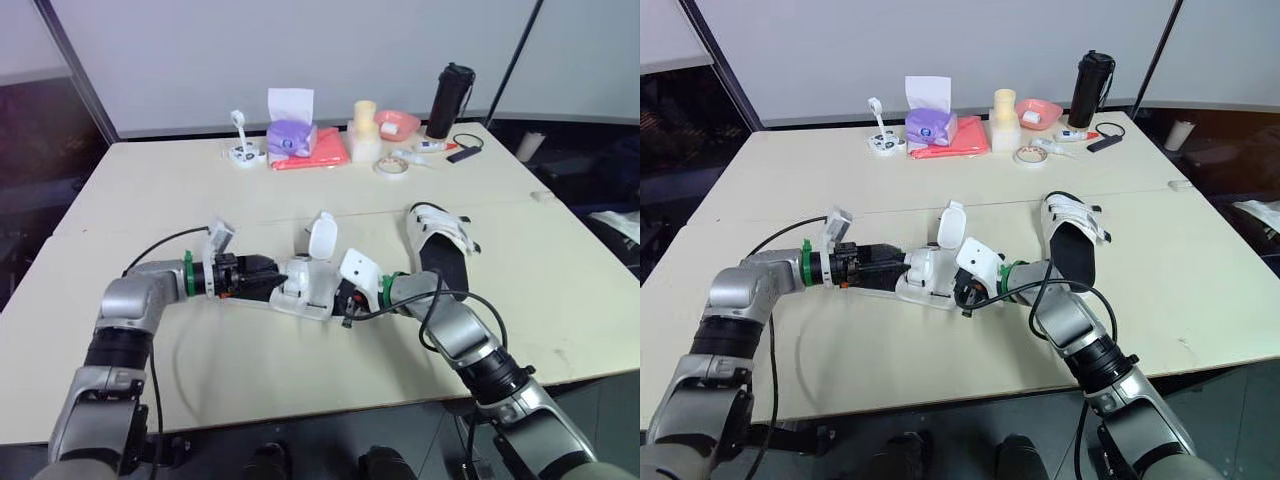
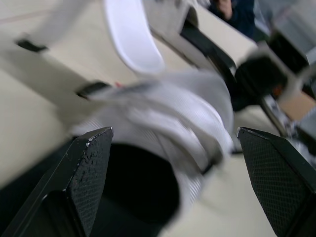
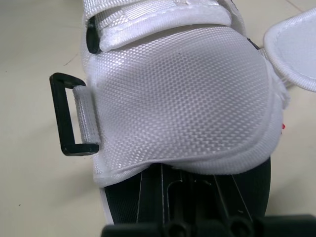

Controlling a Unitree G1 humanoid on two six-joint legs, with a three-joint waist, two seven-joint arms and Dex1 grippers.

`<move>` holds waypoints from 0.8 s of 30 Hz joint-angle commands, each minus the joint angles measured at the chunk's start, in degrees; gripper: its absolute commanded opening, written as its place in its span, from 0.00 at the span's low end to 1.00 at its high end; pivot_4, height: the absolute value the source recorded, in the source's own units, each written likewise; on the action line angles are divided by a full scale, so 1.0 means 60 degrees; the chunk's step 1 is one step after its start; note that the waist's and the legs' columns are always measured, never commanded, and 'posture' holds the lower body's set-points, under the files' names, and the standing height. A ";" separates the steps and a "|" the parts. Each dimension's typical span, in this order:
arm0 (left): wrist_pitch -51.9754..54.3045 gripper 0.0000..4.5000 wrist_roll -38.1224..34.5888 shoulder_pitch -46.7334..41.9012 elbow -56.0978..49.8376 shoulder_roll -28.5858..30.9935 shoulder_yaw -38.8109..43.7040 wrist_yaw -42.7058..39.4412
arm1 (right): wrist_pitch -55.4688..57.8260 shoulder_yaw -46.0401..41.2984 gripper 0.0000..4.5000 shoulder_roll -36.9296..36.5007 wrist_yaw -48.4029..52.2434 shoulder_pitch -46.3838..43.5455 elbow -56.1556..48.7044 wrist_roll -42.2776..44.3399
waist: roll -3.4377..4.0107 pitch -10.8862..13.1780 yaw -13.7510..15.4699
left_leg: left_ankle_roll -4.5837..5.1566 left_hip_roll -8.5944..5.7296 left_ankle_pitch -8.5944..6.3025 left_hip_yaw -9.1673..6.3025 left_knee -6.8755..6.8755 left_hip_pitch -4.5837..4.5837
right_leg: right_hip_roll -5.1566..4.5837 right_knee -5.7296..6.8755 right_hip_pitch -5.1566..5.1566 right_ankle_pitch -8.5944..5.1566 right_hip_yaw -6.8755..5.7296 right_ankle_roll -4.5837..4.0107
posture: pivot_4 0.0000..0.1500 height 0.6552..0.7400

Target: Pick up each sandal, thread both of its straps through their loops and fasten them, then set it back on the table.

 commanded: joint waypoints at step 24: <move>-0.2691 0.93 0.1579 -0.5237 0.8356 -0.2820 -0.0060 0.0165 | 0.0812 -0.0158 0.00 -0.0198 -0.0260 0.0358 -0.1362 0.0083 | -0.0039 0.0051 0.0135 | 0.0002 -0.0009 0.0001 0.0038 0.0022 -0.0087 | 0.0005 -0.0003 -0.0061 0.0001 -0.0025 0.0008 | 1.00 1.00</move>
